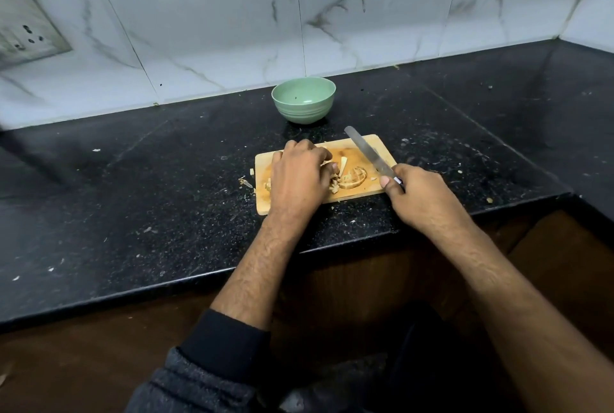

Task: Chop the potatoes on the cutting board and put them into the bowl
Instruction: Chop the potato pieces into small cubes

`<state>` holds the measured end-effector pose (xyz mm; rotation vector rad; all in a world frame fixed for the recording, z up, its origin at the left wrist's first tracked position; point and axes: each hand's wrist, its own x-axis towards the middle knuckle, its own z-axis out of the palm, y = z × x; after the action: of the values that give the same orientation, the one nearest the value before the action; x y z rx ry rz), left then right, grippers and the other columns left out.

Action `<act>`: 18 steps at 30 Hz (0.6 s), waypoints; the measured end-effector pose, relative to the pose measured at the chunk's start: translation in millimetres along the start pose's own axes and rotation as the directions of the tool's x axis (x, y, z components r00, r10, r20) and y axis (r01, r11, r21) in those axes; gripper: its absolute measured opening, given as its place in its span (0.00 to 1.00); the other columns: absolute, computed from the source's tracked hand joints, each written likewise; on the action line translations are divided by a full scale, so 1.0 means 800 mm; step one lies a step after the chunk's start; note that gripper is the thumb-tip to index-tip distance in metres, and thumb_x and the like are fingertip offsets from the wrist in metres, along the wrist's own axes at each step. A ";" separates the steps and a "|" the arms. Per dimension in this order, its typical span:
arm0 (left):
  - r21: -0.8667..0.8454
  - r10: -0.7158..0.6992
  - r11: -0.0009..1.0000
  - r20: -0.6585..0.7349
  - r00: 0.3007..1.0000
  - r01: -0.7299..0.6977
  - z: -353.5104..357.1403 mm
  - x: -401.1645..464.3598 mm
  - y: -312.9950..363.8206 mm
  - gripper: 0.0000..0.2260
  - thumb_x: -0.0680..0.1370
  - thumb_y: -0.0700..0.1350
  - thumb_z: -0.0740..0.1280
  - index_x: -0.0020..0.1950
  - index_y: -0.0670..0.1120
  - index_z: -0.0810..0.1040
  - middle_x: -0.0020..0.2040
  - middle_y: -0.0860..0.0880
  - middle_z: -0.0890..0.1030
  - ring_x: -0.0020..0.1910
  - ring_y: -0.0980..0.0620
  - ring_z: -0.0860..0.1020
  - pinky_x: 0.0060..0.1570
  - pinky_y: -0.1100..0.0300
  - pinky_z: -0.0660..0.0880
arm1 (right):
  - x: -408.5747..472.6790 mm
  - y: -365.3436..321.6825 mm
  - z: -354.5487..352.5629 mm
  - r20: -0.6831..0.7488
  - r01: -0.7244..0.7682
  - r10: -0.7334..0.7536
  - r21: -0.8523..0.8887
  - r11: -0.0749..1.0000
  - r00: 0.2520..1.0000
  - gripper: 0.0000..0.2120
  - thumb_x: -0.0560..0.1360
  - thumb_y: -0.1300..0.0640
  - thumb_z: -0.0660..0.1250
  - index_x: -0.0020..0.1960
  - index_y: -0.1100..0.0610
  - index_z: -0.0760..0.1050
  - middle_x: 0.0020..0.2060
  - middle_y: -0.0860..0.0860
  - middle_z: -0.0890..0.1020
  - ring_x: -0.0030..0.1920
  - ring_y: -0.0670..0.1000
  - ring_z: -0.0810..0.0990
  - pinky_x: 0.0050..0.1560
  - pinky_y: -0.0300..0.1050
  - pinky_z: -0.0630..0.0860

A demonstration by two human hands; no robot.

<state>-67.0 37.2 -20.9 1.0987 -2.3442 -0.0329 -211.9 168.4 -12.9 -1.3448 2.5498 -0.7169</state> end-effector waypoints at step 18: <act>-0.070 -0.152 0.981 0.285 0.946 0.179 0.024 0.058 0.031 0.02 0.77 0.48 0.73 0.45 0.55 0.83 0.49 0.56 0.82 0.59 0.51 0.71 0.63 0.47 0.61 | -0.005 0.017 -0.021 0.081 0.042 -0.037 -0.064 0.997 0.996 0.11 0.84 0.46 0.58 0.59 0.49 0.75 0.41 0.49 0.79 0.43 0.52 0.79 0.43 0.48 0.76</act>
<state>-117.6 16.6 -9.8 1.3127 -2.4563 -0.3814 -226.2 183.8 -5.1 -1.4180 2.5109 -0.5781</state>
